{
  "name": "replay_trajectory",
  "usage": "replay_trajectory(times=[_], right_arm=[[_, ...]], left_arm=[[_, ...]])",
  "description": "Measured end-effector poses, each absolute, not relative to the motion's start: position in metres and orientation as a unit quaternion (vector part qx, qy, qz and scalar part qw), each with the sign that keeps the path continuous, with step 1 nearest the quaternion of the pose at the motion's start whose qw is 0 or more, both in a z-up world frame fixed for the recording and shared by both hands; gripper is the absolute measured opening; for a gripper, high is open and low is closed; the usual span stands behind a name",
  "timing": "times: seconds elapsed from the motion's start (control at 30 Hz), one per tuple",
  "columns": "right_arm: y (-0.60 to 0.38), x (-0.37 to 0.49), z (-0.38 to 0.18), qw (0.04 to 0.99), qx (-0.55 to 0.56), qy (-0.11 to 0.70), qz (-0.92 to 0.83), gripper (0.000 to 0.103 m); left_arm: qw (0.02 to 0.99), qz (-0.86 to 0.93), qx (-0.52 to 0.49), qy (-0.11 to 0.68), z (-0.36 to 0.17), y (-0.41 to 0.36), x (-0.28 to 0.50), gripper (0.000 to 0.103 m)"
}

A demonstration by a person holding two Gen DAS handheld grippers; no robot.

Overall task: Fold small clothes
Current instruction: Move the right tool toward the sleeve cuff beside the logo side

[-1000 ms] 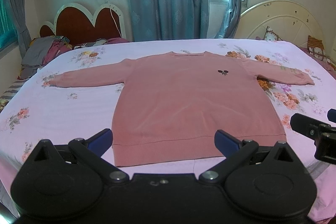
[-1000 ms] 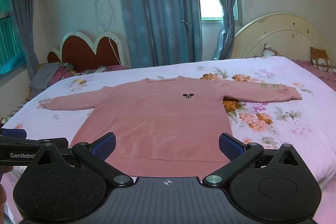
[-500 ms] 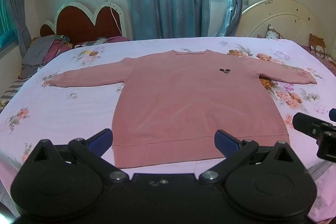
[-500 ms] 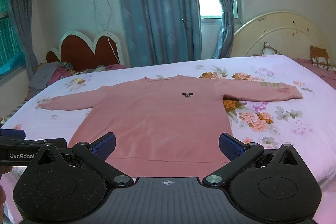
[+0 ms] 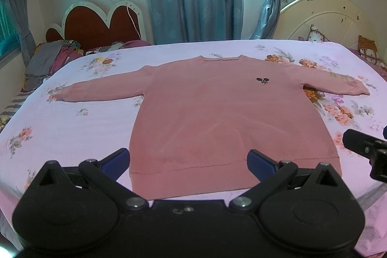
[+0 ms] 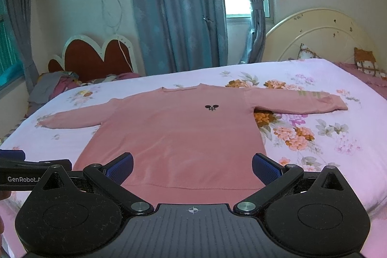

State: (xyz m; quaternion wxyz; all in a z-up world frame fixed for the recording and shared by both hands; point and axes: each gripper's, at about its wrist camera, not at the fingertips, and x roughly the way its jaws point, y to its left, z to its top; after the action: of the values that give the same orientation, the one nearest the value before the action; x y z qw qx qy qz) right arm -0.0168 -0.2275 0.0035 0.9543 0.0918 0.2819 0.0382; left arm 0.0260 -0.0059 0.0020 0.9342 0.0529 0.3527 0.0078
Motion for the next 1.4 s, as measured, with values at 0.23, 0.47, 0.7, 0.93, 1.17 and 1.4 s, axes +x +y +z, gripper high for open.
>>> replay_trajectory(times=[0.23, 0.47, 0.7, 0.93, 1.17, 1.4], right_arm=[[-0.228, -0.003, 0.001, 0.953, 0.091, 0.286, 0.031, 0.103], [-0.227, 0.016, -0.002, 0.951, 0.093, 0.293, 0.019, 0.103], [-0.223, 0.044, -0.009, 0.949, 0.101, 0.299, 0.007, 0.103], [-0.213, 0.08, -0.016, 0.945, 0.11, 0.308, -0.023, 0.103], [-0.2, 0.112, -0.018, 0.941, 0.13, 0.308, -0.05, 0.103], [-0.191, 0.146, -0.016, 0.94, 0.127, 0.304, -0.092, 0.103]], left_arm=[[0.933, 0.01, 0.056, 0.355, -0.001, -0.007, 0.041, 0.103], [0.931, 0.007, 0.059, 0.36, -0.005, -0.006, 0.062, 0.103], [0.929, 0.002, 0.067, 0.365, -0.01, 0.0, 0.094, 0.103], [0.926, -0.011, 0.077, 0.37, -0.015, 0.013, 0.136, 0.103], [0.925, -0.045, 0.08, 0.369, -0.019, 0.034, 0.183, 0.103], [0.926, -0.069, 0.085, 0.36, -0.026, 0.051, 0.227, 0.103]])
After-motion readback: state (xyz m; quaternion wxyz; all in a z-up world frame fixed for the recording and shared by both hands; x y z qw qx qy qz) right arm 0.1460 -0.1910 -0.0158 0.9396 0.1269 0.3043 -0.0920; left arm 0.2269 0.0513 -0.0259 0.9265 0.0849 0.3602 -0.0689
